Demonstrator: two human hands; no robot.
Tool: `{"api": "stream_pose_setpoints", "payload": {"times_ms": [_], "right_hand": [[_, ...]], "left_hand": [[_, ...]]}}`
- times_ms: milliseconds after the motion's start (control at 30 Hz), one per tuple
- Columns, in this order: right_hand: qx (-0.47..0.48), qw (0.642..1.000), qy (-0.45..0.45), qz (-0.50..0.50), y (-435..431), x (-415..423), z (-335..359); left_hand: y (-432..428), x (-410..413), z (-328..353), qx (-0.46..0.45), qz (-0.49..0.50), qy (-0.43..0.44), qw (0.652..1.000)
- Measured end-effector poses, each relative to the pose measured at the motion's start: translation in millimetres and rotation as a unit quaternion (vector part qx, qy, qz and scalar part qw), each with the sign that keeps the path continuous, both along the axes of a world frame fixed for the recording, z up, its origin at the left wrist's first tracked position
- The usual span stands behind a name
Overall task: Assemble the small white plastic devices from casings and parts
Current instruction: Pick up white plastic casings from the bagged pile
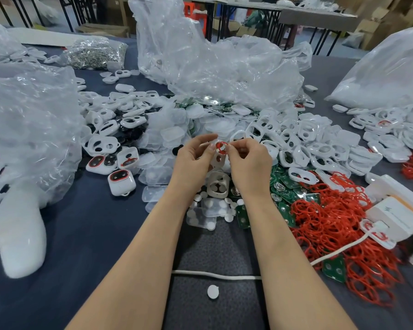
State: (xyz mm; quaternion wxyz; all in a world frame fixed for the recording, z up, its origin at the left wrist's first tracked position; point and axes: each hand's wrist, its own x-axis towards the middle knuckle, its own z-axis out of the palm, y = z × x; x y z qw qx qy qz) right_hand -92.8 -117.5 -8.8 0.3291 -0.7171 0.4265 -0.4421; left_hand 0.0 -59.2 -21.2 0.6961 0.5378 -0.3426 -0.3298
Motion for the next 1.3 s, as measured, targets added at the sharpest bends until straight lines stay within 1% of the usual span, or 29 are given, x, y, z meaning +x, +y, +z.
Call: {"api": "stream_pose_setpoints", "payload": {"times_ms": [267, 400, 600, 867, 967, 1033, 1067, 1133, 1167, 1233, 1300], "right_hand": [[0.001, 1.0, 0.004, -0.007, 1, 1, -2], [-0.018, 1.0, 0.011, -0.011, 3, 2, -2], [-0.037, 0.999, 0.021, -0.02, 7, 5, -2], [0.004, 1.0, -0.022, -0.014, 6, 4, -1], [0.062, 0.996, -0.063, 0.008, 5, 3, 1], [0.152, 0.98, -0.116, 0.053, 1, -1, 4], [0.208, 0.963, -0.151, 0.087, -1, -3, 6], [0.314, 0.911, -0.222, 0.152, -5, -5, 9], [0.344, 0.891, -0.243, 0.171, -6, -5, 9], [0.36, 0.876, -0.263, 0.182, -6, -4, 9], [0.354, 0.876, -0.274, 0.177, -6, -3, 8]], "left_hand": [[0, -2, -2, 0.008, 0.004, -0.04, 0.999], [0, -2, -2, 0.012, 0.014, -0.062, 0.998], [0, -2, -2, 0.012, 0.032, -0.065, 0.997], [1, 0, -2, -0.003, 0.006, -0.009, 1.0], [2, 2, -1, -0.013, -0.002, 0.03, 0.999], [3, 4, 1, -0.024, -0.024, 0.083, 0.996], [4, 5, 2, -0.033, -0.038, 0.113, 0.992], [5, 7, 5, -0.045, -0.059, 0.157, 0.985], [6, 7, 6, -0.049, -0.063, 0.163, 0.983], [6, 7, 7, -0.055, -0.064, 0.161, 0.983], [6, 6, 6, -0.057, -0.067, 0.156, 0.984]]}}
